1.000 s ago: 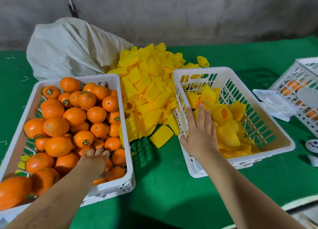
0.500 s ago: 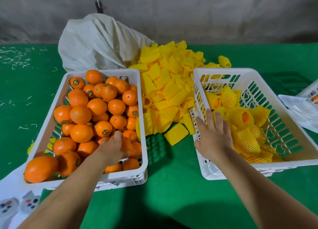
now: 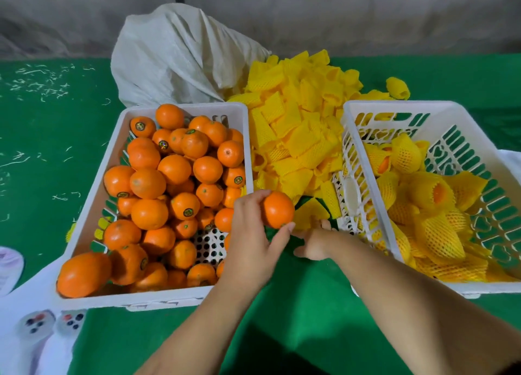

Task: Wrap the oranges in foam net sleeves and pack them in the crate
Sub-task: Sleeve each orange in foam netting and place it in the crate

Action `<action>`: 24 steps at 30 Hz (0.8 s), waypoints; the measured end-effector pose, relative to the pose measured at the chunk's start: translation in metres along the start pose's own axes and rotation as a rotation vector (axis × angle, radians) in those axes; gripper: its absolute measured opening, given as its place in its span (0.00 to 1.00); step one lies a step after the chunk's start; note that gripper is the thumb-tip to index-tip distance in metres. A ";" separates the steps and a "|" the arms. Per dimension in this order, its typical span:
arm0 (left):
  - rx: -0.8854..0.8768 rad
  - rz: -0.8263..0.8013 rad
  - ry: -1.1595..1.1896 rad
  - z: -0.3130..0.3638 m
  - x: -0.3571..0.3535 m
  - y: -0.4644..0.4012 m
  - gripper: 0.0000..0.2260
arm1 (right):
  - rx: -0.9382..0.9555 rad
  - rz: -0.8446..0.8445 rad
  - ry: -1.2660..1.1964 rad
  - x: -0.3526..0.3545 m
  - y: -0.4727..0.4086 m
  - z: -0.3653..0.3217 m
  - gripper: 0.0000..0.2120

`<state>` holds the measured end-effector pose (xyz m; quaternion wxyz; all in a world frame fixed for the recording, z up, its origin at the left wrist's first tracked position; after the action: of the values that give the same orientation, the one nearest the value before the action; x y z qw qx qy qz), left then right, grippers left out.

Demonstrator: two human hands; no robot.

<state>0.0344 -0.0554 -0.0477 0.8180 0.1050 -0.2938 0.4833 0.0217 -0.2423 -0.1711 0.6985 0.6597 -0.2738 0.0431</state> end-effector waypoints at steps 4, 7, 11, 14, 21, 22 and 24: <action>-0.046 -0.023 -0.084 0.000 -0.003 0.002 0.29 | -0.016 0.004 0.005 -0.003 -0.004 -0.008 0.32; -0.087 -0.071 -0.067 0.007 -0.007 0.001 0.29 | 0.111 0.334 -0.272 0.014 0.002 -0.005 0.13; -0.101 -0.100 -0.012 0.008 -0.007 -0.001 0.32 | 0.277 0.701 -1.045 0.031 0.032 0.010 0.05; -0.081 -0.129 0.001 0.005 -0.011 -0.002 0.36 | 0.398 0.625 -1.670 0.026 0.043 0.006 0.13; -0.005 -0.107 0.321 0.005 -0.006 0.000 0.30 | 0.665 0.533 -1.738 0.014 0.084 -0.011 0.09; 0.027 -0.117 0.412 0.004 -0.004 0.001 0.31 | 0.672 0.642 -1.573 0.016 0.094 -0.012 0.06; 0.033 -0.148 0.527 0.004 -0.001 0.004 0.32 | 0.616 0.899 -1.274 0.020 0.113 -0.011 0.04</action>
<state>0.0291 -0.0560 -0.0451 0.8975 0.0100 -0.0544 0.4376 -0.0053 -0.2238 -0.0601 0.1151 0.5473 -0.8290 0.0092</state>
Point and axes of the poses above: each hand's wrist, its own y-axis away from the middle knuckle, its own x-axis out of the back of the hand, z = x × y, the point moved 6 cm from there along -y, towards the middle knuckle, and after that the axes turned 10 degrees about -z, right-handed, at the moved point
